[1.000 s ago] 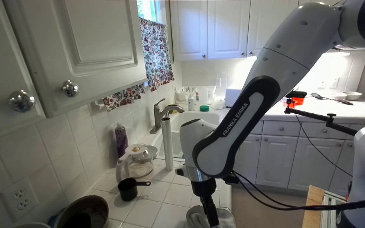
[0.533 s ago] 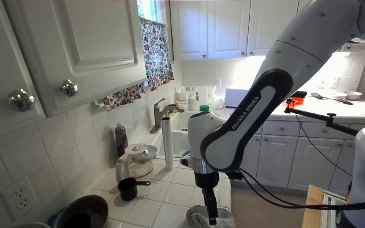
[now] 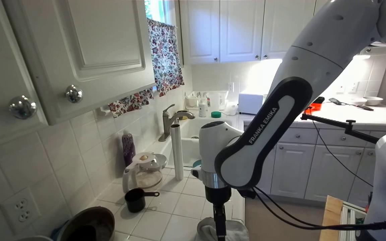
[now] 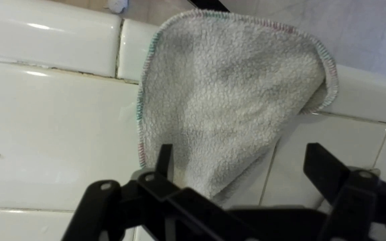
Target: Use the white towel to clean the surface
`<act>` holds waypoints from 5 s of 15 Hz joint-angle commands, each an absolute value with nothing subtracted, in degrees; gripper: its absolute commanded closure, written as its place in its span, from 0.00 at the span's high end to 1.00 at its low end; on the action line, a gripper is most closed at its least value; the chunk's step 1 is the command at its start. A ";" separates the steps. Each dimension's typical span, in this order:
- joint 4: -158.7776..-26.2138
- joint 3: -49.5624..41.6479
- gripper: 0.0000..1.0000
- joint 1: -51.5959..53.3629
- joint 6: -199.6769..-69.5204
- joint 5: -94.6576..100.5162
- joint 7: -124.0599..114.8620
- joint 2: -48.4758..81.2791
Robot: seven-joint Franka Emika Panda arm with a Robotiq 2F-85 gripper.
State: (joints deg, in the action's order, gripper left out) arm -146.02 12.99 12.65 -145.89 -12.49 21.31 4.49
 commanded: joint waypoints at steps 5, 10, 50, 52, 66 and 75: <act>-151.06 14.08 1.00 13.09 -150.39 -10.60 11.44 4.23; -150.27 13.21 0.66 12.83 -155.53 -6.03 9.28 6.62; -136.57 20.53 0.03 -2.75 -167.29 -13.93 23.55 21.79; -139.95 22.59 0.03 -6.36 -170.92 -16.83 23.85 20.21; -141.60 43.79 0.10 -33.13 -179.50 -26.52 35.45 22.98; -134.05 38.69 0.03 -26.31 -174.98 -16.65 32.81 28.28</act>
State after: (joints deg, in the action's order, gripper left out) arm -138.11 40.10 -28.58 -177.94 -24.43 35.75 24.59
